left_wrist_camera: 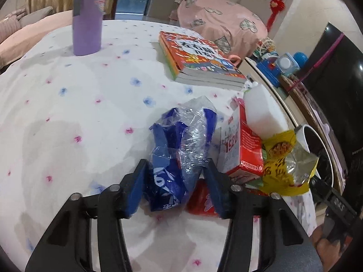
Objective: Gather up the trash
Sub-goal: 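Grasp the blue plastic bag with the left tool while the right tool grasps crumpled tissue, then carry both items over the trash bin and open both tools to drop them, then move both tools back over the table toward the red candy tube, then grasp the red Skittles tube with the left tool while the right tool grasps a yellow wrapper, then carry both items over the trash bin and open both tools to drop them, then move both tools back over the table toward the milk cartons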
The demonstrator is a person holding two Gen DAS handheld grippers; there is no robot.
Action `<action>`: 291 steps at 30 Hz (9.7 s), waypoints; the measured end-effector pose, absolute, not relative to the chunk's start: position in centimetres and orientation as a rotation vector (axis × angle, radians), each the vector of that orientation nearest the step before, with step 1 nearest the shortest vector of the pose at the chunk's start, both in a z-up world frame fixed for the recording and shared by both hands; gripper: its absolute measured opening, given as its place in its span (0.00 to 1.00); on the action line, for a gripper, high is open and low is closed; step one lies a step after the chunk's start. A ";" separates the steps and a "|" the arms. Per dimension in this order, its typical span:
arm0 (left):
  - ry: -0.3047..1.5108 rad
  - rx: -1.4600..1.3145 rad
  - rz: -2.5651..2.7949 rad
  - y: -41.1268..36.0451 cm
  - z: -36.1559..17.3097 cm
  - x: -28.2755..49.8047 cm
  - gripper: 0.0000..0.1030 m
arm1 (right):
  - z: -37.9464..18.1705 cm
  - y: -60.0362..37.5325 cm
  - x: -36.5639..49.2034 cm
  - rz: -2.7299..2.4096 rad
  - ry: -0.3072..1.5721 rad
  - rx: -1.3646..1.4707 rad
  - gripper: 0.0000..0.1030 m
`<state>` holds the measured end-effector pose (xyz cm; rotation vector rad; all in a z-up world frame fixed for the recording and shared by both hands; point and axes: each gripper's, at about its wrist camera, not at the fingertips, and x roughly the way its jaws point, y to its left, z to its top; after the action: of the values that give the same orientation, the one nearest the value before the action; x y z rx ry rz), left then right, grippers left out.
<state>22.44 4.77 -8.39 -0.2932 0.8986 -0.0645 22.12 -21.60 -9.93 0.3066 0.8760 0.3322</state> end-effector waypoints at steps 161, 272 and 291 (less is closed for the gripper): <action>0.945 -0.337 -0.024 5.6 -8.3 15.1 0.75 | -5.9 -18.1 18.3 0.485 0.795 0.308 0.83; 0.850 0.135 -0.584 -26.3 -2.5 24.1 0.68 | -5.4 -43.2 20.3 0.041 0.759 0.288 0.32; 0.875 -0.067 -0.432 -13.4 -3.9 18.6 0.68 | -5.0 -36.7 16.0 0.193 0.723 0.378 0.78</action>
<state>18.56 -13.43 -3.93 -0.0668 0.8747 -0.4320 16.04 -36.71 -4.99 0.3777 0.7230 0.1930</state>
